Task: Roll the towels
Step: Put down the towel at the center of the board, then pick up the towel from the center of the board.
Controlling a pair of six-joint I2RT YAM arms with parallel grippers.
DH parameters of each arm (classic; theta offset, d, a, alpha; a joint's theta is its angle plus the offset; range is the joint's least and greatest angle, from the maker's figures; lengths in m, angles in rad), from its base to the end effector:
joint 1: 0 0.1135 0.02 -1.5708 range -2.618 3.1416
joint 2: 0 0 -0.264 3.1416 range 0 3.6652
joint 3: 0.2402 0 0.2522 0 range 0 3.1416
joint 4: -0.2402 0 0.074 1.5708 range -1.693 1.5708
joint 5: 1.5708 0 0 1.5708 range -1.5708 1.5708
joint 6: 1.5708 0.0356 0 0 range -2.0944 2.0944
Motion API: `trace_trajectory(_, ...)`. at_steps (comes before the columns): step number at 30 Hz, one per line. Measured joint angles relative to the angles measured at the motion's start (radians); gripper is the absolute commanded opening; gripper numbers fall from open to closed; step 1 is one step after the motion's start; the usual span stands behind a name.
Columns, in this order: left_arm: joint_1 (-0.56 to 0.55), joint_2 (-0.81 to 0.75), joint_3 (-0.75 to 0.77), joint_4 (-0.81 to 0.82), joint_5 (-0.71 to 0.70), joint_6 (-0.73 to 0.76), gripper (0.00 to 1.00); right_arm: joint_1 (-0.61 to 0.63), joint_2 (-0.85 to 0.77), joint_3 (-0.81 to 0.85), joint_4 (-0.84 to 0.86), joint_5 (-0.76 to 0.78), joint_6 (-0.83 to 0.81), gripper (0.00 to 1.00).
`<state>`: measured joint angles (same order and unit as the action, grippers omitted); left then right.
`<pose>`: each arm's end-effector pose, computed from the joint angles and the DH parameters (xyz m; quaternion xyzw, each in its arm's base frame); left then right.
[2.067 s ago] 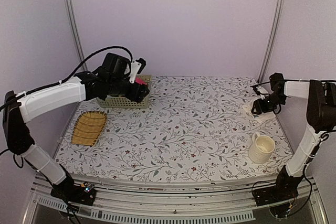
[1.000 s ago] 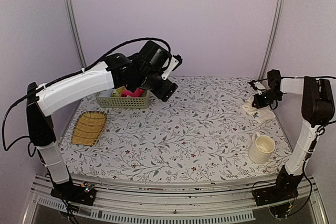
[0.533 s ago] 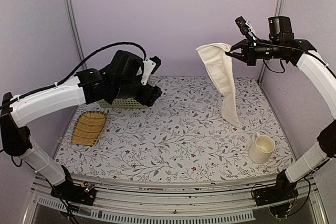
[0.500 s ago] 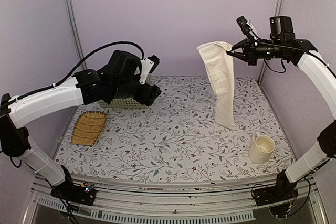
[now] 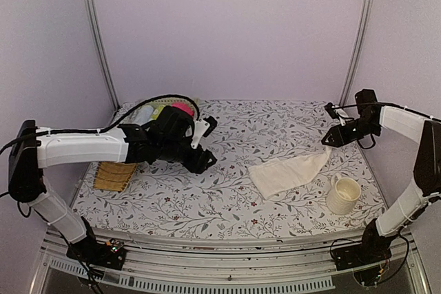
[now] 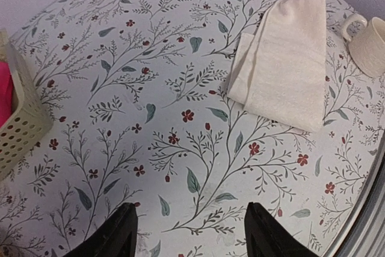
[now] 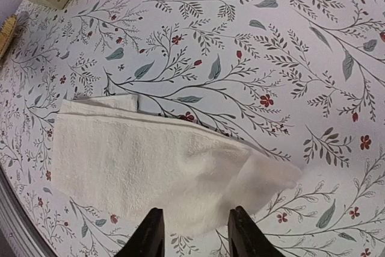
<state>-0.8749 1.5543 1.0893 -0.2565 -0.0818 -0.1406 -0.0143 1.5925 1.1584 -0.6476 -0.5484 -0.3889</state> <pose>0.2226 -0.2619 0.2489 0.3111 0.8558 -0.1676 0.3778 0.3225 0.0139 0.2367 -0.2383 0.9055 0.2107 0.2810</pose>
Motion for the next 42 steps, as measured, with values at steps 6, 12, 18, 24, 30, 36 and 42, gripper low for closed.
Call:
trace_trajectory(6, 0.000, 0.060, -0.024, 0.084, 0.127, -0.014, 0.41, 0.008, -0.119, -0.014, -0.018, 0.102, -0.030, 0.50)
trace_trajectory(12, 0.002, 0.297, 0.169, 0.117, 0.280, -0.016, 0.35, 0.009, 0.042, 0.137, -0.047, 0.161, -0.037, 0.50)
trace_trajectory(18, 0.027, 0.577, 0.454, 0.090, 0.423, 0.029, 0.45, 0.008, 0.225, 0.175, -0.071, 0.228, -0.045, 0.52)
trace_trajectory(24, 0.048, 0.772, 0.616, -0.004, 0.530, 0.068, 0.36, -0.005, 0.317, 0.179, -0.093, 0.266, -0.055, 0.53)
trace_trajectory(30, 0.060, 0.810, 0.632, -0.010, 0.596, 0.082, 0.32, -0.046, 0.332, 0.180, -0.106, 0.269, -0.064, 0.54)
trace_trajectory(36, 0.077, 0.785, 0.568, 0.047, 0.595, 0.077, 0.42, -0.051, 0.318, 0.168, -0.086, 0.260, -0.068, 0.55)
trace_trajectory(42, 0.114, 0.761, 0.522, 0.082, 0.578, 0.057, 0.44, -0.051, 0.340, 0.187, -0.080, 0.269, -0.056, 0.61)
